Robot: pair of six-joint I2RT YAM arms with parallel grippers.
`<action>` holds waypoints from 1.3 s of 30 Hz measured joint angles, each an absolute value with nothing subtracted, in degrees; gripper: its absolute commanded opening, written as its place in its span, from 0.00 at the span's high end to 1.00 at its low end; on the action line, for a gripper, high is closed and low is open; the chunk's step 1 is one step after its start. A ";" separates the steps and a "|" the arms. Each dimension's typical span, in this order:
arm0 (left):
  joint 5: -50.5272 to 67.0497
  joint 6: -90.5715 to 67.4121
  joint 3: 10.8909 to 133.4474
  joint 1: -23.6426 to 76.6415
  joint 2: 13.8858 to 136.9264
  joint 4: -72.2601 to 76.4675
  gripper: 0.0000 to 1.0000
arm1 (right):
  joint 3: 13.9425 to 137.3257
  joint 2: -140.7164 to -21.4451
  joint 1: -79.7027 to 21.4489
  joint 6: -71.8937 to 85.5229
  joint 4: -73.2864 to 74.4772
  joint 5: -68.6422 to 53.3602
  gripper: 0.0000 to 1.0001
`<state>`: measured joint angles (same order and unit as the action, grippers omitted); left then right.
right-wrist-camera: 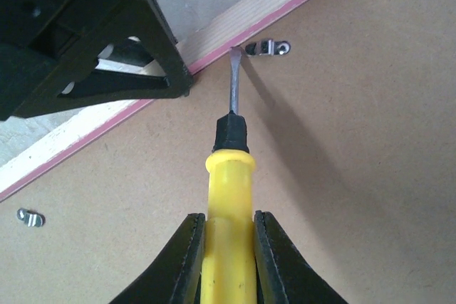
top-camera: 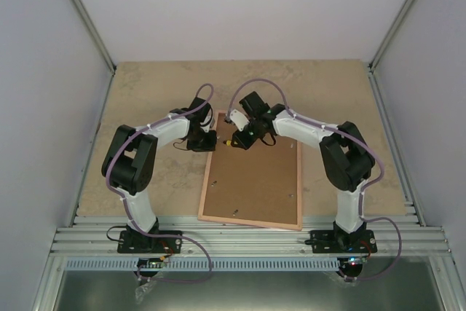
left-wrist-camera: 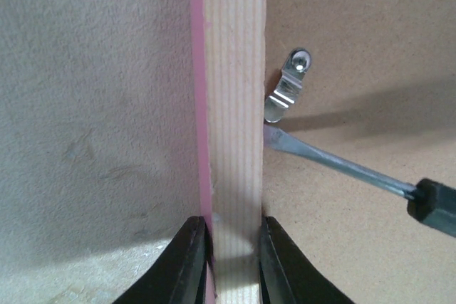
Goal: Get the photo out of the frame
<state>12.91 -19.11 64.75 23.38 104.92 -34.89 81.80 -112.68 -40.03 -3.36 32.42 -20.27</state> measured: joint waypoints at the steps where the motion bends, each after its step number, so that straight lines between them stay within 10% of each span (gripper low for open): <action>1: 12.88 -19.11 64.75 23.38 104.92 -34.89 0.89 | 81.49 -112.36 -40.23 -3.07 32.38 -19.88 1.00; 39: 12.78 -19.11 64.75 23.38 104.90 -34.72 0.89 | 83.66 -112.16 -41.50 6.24 30.17 -14.13 0.99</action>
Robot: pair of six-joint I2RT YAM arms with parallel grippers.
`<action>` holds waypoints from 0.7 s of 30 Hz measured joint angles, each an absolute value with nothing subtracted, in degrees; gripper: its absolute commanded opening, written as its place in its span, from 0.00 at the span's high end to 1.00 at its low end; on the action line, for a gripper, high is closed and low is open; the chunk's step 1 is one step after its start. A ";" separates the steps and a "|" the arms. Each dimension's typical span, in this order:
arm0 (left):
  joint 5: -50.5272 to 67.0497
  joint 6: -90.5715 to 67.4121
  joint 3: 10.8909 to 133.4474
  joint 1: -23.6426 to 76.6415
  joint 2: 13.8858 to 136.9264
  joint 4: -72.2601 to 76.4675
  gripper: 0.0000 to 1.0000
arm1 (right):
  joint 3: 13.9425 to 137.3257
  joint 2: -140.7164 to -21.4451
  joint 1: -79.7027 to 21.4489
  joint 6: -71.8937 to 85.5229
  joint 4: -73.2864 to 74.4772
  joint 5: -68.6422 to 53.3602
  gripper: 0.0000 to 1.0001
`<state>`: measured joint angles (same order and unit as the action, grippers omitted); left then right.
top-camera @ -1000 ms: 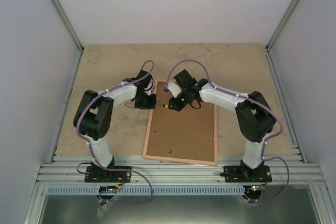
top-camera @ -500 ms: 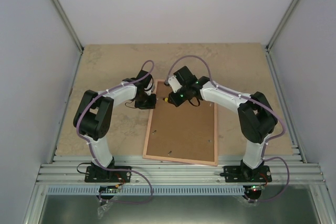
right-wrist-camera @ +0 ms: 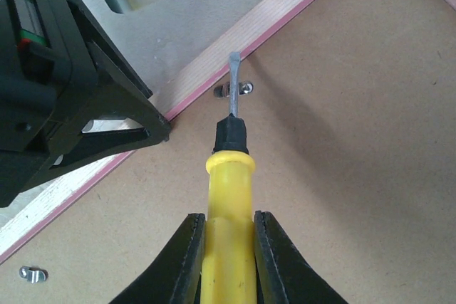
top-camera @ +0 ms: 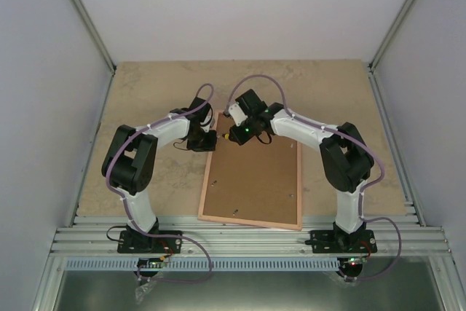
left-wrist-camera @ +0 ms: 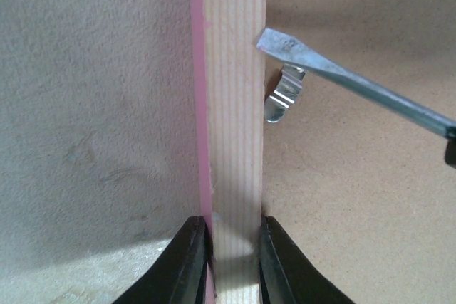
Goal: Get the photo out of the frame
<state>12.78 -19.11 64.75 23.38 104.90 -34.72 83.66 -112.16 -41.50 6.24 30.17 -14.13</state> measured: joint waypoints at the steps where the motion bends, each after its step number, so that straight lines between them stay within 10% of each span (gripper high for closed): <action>1: 12.78 -19.11 64.75 23.38 104.90 -34.70 0.89 | 83.72 -112.22 -41.54 6.22 30.33 -14.17 1.00; 21: 12.75 -19.11 64.75 23.38 104.90 -34.72 0.89 | 82.50 -111.35 -42.11 6.90 31.40 -11.97 1.00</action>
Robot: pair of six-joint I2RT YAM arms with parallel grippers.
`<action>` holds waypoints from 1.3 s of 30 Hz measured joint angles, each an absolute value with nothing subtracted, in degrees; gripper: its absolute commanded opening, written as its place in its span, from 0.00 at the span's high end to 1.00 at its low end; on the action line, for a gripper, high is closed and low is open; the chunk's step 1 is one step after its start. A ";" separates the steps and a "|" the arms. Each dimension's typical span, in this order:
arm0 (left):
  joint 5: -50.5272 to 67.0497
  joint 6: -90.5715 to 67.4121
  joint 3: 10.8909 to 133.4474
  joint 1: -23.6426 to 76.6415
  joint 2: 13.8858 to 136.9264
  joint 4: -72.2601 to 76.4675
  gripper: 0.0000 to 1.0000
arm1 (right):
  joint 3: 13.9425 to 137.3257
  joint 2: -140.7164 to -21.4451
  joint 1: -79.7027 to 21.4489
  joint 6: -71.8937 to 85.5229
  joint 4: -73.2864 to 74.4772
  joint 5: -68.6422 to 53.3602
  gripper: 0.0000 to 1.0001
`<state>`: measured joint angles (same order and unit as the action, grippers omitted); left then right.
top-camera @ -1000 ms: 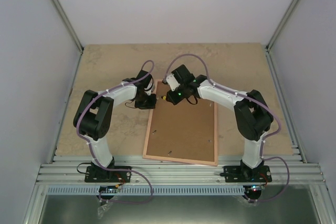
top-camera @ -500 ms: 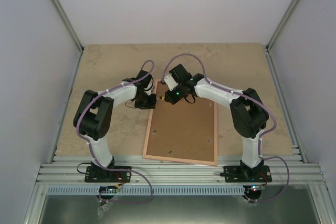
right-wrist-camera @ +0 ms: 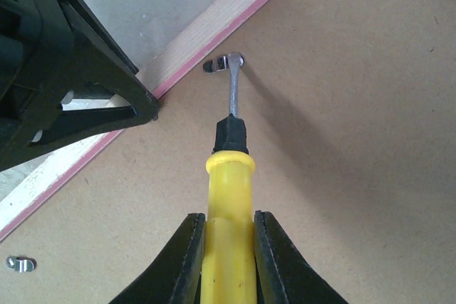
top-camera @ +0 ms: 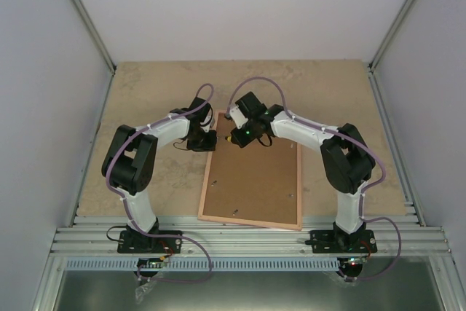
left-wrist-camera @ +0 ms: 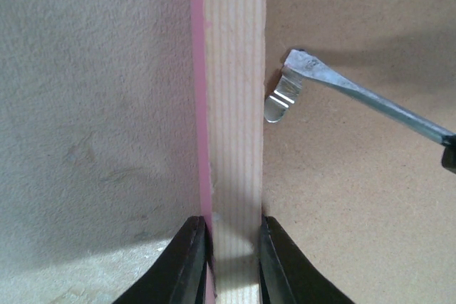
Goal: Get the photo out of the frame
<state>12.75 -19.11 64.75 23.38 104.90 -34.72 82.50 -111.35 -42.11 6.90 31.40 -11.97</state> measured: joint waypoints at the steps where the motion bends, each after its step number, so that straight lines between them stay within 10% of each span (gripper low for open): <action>1: 12.75 -19.09 64.75 23.35 104.90 -34.72 0.89 | 82.35 -111.35 -42.15 6.96 31.59 -11.84 1.00; 39: 12.75 -19.09 64.75 23.35 104.90 -34.72 0.89 | 86.21 -113.75 -42.74 4.03 35.68 -12.69 1.00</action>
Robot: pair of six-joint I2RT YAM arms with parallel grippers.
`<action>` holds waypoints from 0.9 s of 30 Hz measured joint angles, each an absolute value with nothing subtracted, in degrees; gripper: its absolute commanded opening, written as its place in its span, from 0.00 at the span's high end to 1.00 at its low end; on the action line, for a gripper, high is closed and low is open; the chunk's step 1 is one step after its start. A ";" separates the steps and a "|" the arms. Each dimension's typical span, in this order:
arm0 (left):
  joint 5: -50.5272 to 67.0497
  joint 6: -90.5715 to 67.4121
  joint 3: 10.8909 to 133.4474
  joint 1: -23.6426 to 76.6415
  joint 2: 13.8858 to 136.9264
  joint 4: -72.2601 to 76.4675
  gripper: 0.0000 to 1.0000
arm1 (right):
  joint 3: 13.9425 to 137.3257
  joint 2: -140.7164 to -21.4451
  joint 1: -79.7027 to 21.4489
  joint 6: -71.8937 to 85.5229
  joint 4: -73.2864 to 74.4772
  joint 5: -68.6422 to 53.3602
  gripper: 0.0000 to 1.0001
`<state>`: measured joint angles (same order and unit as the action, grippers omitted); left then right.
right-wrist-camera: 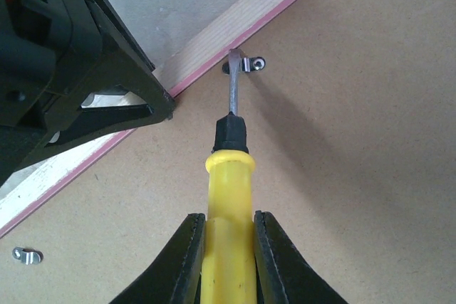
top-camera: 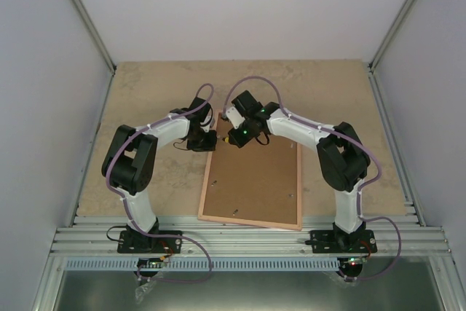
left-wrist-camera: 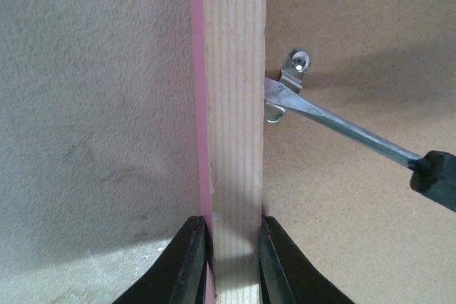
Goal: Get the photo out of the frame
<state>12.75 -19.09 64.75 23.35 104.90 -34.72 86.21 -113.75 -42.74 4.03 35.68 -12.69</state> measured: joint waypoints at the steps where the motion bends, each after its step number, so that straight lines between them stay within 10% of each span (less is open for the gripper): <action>1: 12.75 -19.09 64.75 23.35 104.90 -34.72 0.89 | 86.21 -113.75 -42.81 3.88 35.77 -12.53 1.00; 27: 12.80 -19.07 64.53 23.35 104.90 -33.58 0.90 | 88.99 -113.95 -44.14 1.67 41.08 -6.50 1.00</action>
<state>12.80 -19.07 64.53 23.35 104.90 -33.58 88.99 -113.95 -44.14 1.67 41.08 -6.50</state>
